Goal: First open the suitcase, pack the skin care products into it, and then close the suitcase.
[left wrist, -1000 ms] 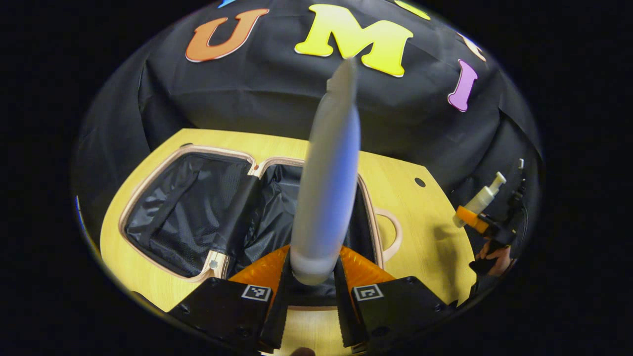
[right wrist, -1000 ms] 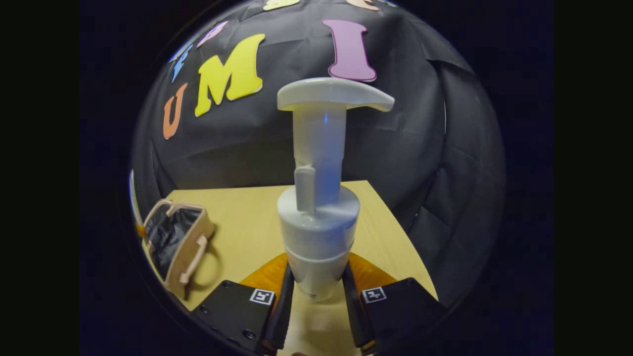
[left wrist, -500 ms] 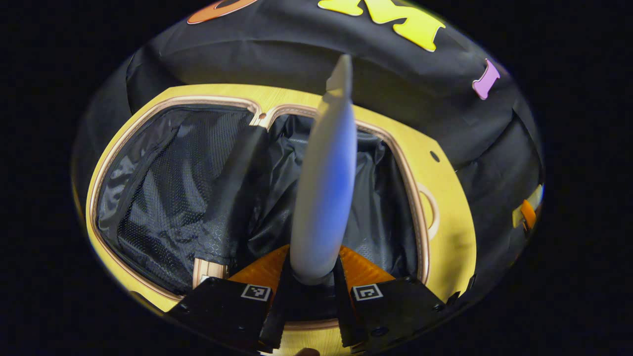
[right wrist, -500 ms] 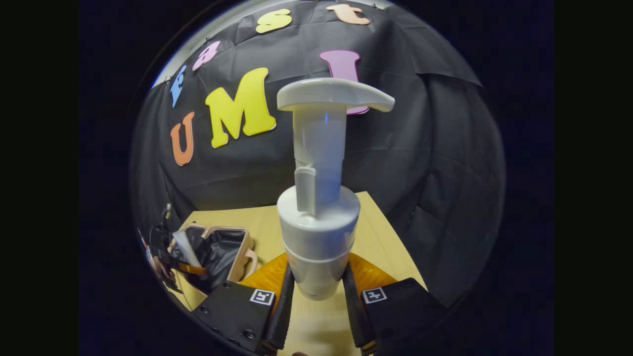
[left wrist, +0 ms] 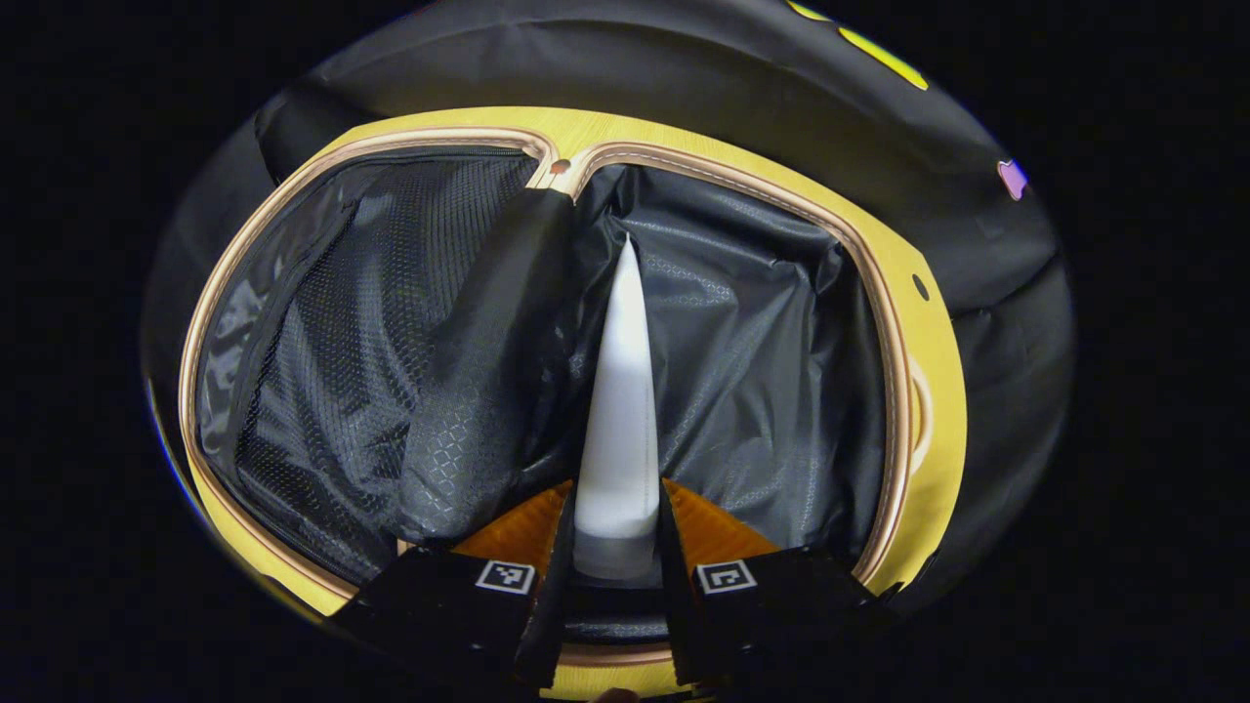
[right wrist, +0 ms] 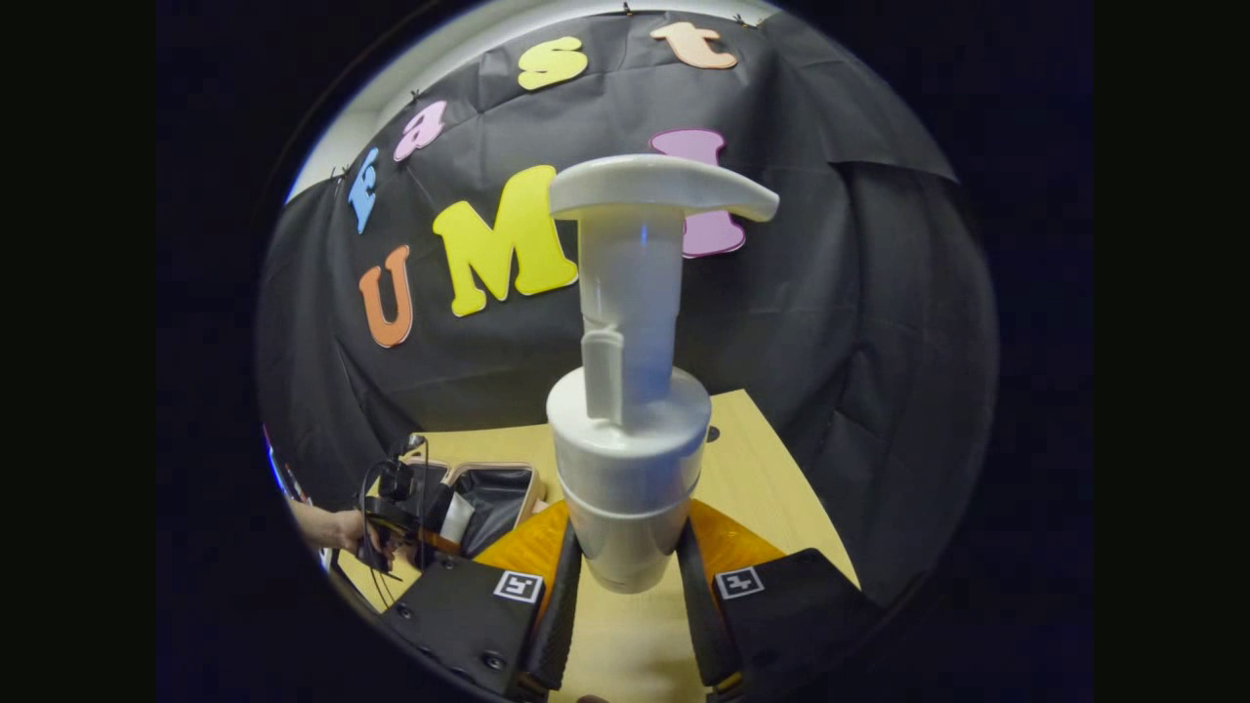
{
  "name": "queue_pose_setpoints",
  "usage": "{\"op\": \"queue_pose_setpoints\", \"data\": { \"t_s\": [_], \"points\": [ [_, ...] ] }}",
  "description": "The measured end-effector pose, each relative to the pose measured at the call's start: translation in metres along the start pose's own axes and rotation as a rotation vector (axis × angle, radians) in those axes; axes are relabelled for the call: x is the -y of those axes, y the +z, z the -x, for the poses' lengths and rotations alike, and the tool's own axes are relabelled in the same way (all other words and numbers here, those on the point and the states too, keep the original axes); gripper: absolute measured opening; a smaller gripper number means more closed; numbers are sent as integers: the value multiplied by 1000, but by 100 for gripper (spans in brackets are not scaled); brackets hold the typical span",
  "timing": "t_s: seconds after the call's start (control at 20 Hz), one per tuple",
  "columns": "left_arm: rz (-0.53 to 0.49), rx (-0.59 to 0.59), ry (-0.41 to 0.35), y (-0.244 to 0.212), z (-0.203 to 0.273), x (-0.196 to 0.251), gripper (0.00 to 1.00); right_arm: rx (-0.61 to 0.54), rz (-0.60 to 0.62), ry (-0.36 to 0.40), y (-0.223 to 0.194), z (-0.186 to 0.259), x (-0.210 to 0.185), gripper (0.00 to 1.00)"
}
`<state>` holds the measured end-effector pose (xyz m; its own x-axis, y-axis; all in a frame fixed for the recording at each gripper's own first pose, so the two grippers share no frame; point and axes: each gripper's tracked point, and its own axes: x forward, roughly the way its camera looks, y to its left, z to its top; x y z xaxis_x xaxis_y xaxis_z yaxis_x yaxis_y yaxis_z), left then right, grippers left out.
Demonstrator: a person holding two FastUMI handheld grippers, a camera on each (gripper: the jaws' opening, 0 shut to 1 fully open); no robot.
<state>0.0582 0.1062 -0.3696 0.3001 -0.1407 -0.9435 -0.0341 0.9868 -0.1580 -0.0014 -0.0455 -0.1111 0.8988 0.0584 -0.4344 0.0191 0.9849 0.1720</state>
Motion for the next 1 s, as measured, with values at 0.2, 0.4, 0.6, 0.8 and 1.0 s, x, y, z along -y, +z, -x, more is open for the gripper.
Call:
{"op": "queue_pose_setpoints", "data": {
  "t_s": [0.2,0.4,0.6,0.8,1.0],
  "points": [
    [-17,-11,46,-2,-4,-2,48,-25,34,17,-5,-1,-9,47],
    [-5,-10,23,-2,-1,8,61,-70,63,64,-13,-6,-30,47],
    [-5,41,0,0,20,15,90,-104,124,148,-18,-10,-68,44],
    [18,144,-13,3,62,4,92,-140,172,240,-28,-20,-116,47],
    [33,308,-76,-3,117,-3,92,-191,190,327,-45,-33,-166,47]
  ]
}}
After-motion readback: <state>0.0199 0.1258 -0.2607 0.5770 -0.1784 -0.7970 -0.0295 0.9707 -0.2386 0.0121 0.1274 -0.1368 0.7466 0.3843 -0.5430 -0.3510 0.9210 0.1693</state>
